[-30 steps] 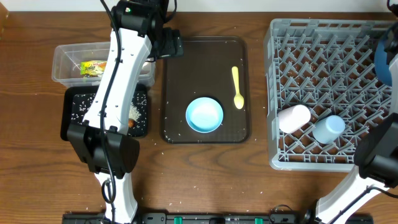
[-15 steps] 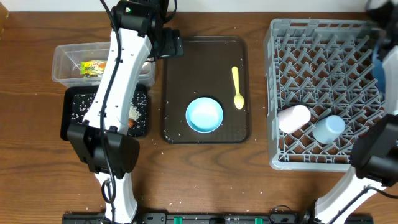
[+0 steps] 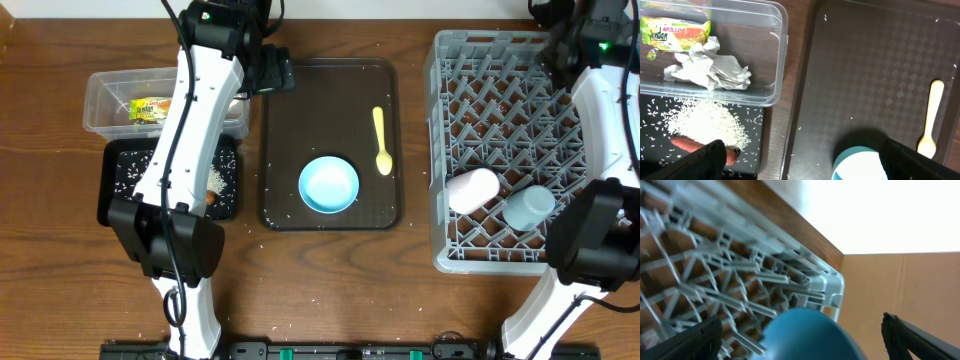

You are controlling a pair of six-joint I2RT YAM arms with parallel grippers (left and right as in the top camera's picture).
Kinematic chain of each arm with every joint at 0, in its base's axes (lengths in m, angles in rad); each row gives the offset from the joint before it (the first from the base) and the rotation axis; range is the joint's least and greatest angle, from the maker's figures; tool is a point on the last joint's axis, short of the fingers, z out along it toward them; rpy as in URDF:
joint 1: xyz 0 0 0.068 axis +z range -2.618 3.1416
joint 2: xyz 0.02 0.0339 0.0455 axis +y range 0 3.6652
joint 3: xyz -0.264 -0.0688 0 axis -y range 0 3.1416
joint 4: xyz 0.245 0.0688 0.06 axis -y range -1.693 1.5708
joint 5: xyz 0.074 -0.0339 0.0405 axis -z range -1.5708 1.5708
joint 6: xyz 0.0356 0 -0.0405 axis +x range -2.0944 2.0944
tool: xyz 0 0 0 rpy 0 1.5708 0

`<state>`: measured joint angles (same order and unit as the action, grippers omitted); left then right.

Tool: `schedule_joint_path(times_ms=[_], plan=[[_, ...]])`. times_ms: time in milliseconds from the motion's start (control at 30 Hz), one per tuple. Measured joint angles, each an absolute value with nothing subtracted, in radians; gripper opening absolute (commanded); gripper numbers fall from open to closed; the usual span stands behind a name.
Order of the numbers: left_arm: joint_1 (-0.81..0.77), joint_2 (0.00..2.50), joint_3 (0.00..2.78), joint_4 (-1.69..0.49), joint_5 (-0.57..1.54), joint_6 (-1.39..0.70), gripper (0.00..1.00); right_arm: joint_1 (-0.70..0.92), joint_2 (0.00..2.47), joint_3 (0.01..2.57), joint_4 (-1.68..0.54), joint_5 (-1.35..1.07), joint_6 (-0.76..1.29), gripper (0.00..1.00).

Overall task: Sort waste into correct bins and load items into the dishwasher rack
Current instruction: 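Move right gripper to light-blue bowl and grasp its rim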

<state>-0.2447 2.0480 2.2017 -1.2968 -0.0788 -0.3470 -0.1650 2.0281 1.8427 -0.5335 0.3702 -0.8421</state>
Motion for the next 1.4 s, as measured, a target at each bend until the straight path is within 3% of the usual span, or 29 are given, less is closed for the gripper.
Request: schedule_joint_path(times_ms=[233, 400, 467, 733, 1100, 1400], plan=[[-0.245, 2.048, 2.201, -1.297, -0.079, -0.347, 1.0, -0.138, 1.962, 1.843, -0.586, 0.252, -0.558, 0.99], [-0.245, 2.048, 2.202, -1.296, -0.079, -0.347, 1.0, -0.089, 1.835, 1.843, -0.672, -0.007, -0.306, 0.99], [-0.245, 2.048, 2.202, -1.297, -0.079, -0.347, 1.0, -0.069, 1.805, 1.847, -0.692, -0.144, -0.212, 0.9], [-0.245, 2.048, 2.202, -1.296, -0.079, -0.347, 1.0, 0.081, 1.841, 1.777, -0.724, -0.455, 0.024, 0.81], [-0.245, 2.048, 2.202, -1.297, -0.079, -0.347, 1.0, 0.42, 1.907, 1.454, -0.675, -0.405, 0.199, 0.65], [-0.245, 2.048, 2.202, -1.297, -0.079, -0.347, 1.0, 0.517, 1.908, 1.32, -0.618, -0.234, 0.246, 0.61]])
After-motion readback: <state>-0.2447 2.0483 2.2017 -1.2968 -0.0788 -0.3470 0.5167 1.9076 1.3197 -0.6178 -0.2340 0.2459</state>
